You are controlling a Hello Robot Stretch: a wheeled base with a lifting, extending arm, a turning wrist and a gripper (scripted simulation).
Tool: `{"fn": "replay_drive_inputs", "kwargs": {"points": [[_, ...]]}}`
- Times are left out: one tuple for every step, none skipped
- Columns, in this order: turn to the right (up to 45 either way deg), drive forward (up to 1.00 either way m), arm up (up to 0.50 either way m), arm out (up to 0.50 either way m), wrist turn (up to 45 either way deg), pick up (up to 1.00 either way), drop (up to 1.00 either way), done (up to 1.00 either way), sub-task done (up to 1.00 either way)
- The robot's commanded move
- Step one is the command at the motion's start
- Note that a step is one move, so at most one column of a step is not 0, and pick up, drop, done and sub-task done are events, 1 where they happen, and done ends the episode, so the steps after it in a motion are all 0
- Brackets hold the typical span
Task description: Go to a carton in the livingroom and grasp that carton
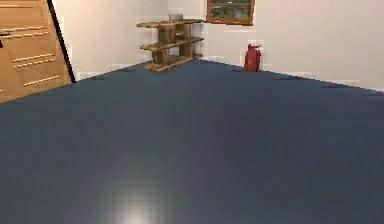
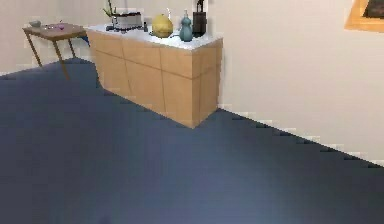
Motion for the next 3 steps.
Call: {"fn": "replay_drive_inputs", "kwargs": {"points": [[0.0,1.00,0.00,0.00,0.0,0.00,0.00,0.00,0.00],[0.0,1.00,0.00,0.00,0.0,0.00,0.00,0.00,0.00],[0.0,1.00,0.00,0.00,0.0,0.00,0.00,0.00,0.00]]}}
